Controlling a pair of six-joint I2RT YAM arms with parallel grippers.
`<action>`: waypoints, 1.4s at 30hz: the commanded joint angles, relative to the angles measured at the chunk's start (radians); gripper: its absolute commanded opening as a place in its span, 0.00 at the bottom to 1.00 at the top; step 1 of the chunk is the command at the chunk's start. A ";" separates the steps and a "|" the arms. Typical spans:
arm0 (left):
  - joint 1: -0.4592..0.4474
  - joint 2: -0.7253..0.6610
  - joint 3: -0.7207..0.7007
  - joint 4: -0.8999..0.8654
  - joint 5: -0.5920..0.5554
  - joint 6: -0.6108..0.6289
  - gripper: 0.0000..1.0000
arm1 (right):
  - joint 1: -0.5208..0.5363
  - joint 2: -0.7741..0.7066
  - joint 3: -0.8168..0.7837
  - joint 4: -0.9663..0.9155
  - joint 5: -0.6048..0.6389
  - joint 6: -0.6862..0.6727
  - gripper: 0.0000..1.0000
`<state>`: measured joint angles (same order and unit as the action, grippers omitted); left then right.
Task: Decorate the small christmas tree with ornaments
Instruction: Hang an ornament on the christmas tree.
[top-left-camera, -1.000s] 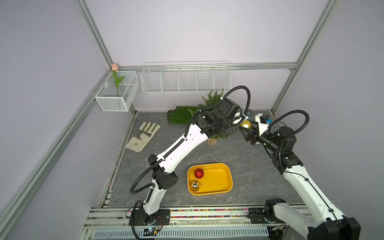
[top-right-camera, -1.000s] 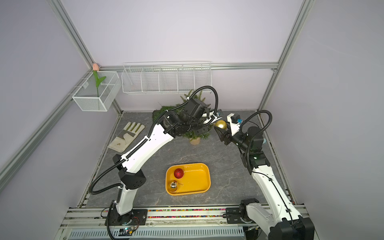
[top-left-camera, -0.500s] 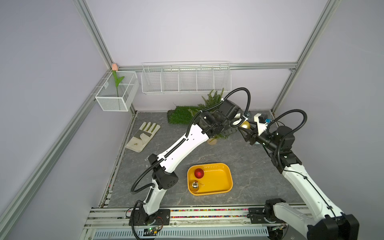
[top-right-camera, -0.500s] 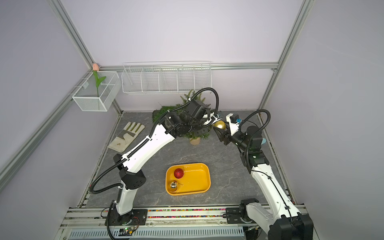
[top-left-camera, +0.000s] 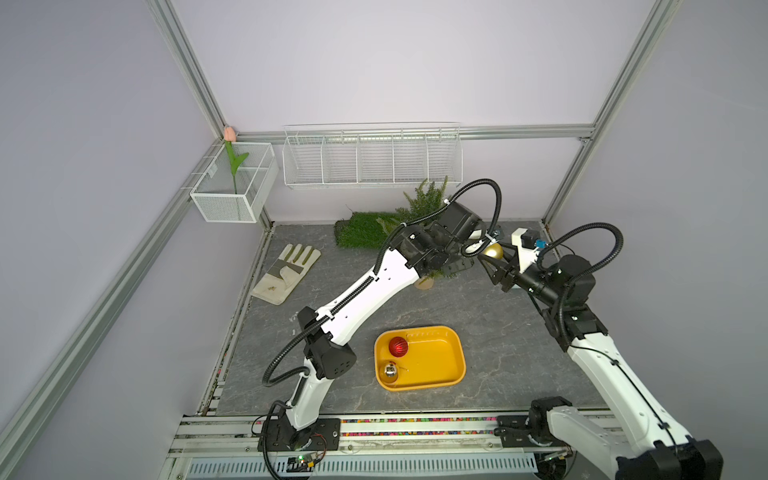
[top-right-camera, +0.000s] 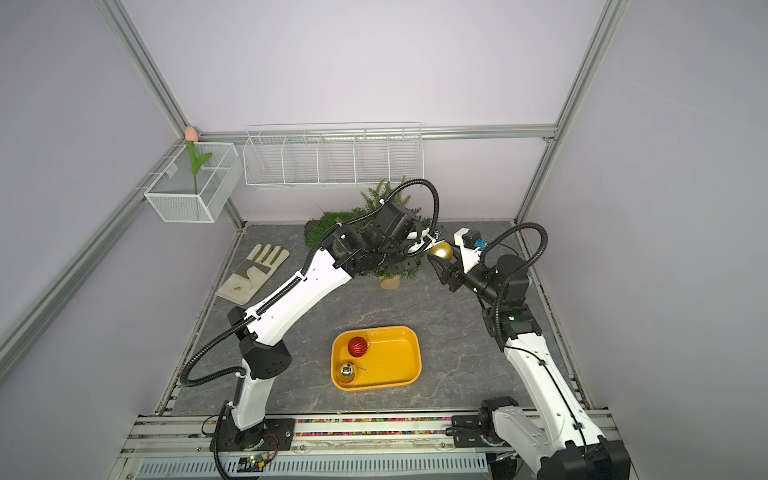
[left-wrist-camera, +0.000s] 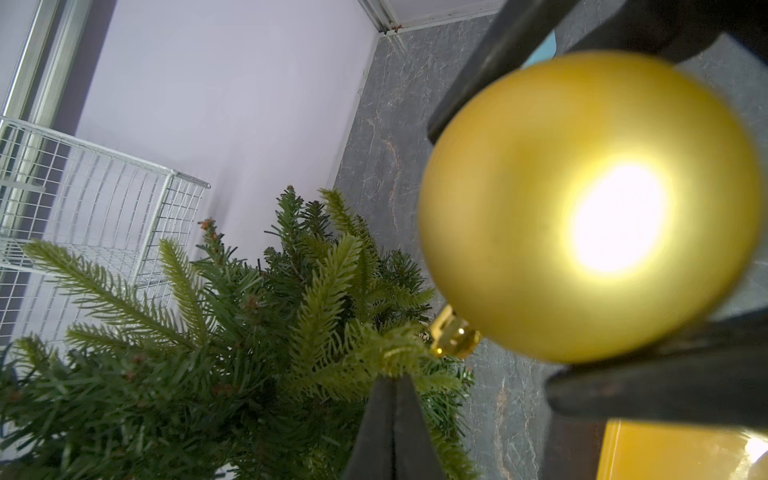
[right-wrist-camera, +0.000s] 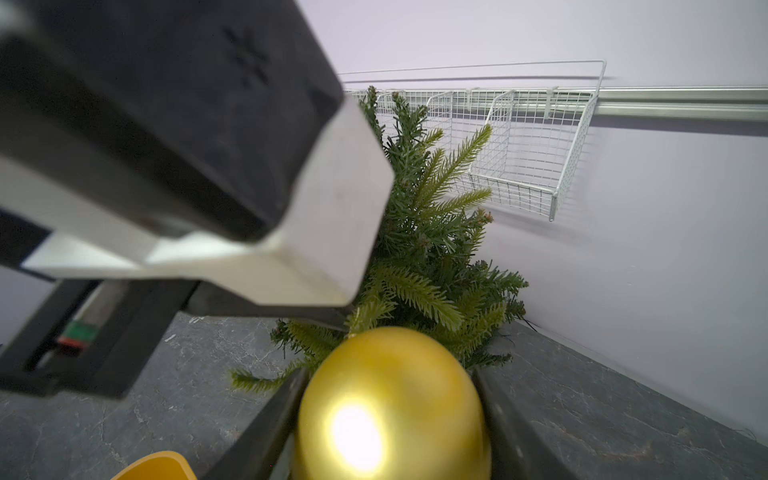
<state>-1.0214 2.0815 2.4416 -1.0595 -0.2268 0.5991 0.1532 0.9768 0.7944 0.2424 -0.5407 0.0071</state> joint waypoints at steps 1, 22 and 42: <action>-0.005 -0.034 -0.007 -0.004 0.016 0.010 0.00 | 0.008 -0.018 -0.023 0.027 -0.012 -0.009 0.34; -0.003 -0.017 -0.030 0.012 -0.085 0.022 0.00 | 0.020 0.098 -0.001 -0.011 0.026 -0.039 0.33; -0.003 -0.021 -0.030 0.024 -0.100 0.024 0.00 | 0.020 -0.018 -0.032 -0.099 0.164 -0.055 0.86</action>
<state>-1.0279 2.0682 2.4157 -1.0294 -0.3180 0.6071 0.1699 0.9787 0.7784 0.1764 -0.4149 -0.0303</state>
